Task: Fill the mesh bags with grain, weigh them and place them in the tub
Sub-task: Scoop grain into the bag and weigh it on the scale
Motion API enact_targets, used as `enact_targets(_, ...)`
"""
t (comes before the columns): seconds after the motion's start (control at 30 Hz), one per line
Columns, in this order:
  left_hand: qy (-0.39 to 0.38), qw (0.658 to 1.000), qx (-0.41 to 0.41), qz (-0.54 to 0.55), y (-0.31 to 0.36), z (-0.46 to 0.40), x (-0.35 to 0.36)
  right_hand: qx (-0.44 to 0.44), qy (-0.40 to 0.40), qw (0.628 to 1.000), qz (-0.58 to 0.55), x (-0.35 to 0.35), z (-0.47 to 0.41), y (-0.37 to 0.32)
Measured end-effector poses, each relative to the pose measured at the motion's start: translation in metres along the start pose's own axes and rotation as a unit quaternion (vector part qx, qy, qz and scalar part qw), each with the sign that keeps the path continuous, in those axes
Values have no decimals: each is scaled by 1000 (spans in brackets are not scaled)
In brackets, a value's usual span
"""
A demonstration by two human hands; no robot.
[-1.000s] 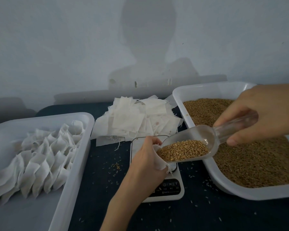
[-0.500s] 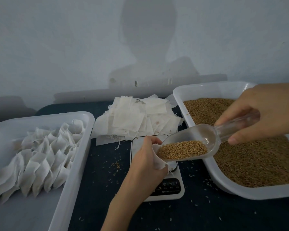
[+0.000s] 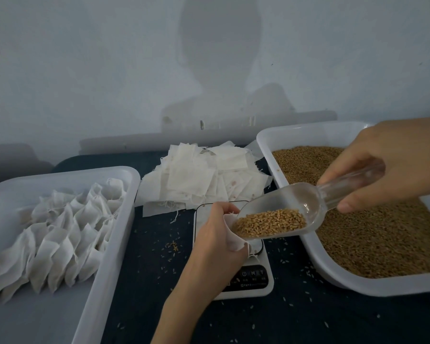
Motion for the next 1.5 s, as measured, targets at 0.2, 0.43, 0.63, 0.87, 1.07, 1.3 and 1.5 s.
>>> enact_targets(0.2,-1,1000,-6,3,-2,1,1,14,-14,1000,-11,-1,-1,3)
enact_targets(0.43,1,1000,-12,9,-3,2,1,24,-31,999,-34,-3,1,5)
enact_targets(0.63,0,1000,-16,15,-4,2,1,25,-33,999,-29,-3,0,5)
enact_targets(0.87,-2,999,-24,24,-4,3,2,19,-30,999,-38,0,1,6)
enact_targets(1.07,2,999,-22,27,-2,2,3,16,-34,998,-52,0,1,11)
enact_targets(1.3,2,1000,-14,18,-1,1,4,-2,-34,999,-42,-2,-4,8)
enact_targets(1.5,-2,1000,-10,16,-3,2,4,-2,-29,999,-19,-7,-6,0)
Point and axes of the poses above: each hand's wrist, its own z-axis away from the middle knuckle, its own x-axis out of the palm, y = z × x, the point moved 9 cm from there along -z, towards the middle knuckle, and after that the axes turned 13 degrees about x, right-handed, at the moved point
